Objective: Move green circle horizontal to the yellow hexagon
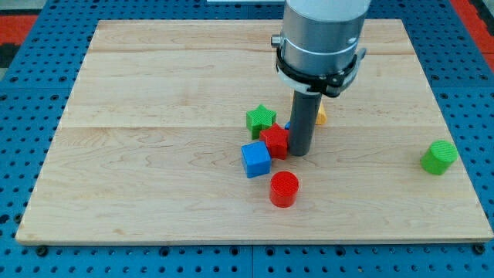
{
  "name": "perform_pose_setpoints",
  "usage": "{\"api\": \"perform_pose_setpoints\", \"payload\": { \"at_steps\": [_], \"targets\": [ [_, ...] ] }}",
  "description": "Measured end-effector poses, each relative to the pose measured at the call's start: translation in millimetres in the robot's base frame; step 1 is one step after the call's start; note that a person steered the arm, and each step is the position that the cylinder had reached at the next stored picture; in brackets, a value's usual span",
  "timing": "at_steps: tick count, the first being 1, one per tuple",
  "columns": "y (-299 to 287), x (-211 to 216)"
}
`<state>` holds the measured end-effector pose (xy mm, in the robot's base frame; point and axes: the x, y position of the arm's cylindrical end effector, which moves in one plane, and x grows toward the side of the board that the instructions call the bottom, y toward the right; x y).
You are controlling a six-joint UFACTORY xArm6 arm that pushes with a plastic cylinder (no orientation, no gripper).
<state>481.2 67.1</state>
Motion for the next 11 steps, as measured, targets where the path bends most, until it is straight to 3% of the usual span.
{"api": "perform_pose_setpoints", "payload": {
  "at_steps": [1, 2, 3, 4, 5, 7, 9, 11],
  "targets": [
    [13.6, 1.0],
    [37.1, 50.5],
    [139.0, 77.6],
    [217.0, 78.8],
    [210.2, 46.2],
    [125.8, -21.5],
    [149.3, -74.0],
    [149.3, -88.8]
  ]
}}
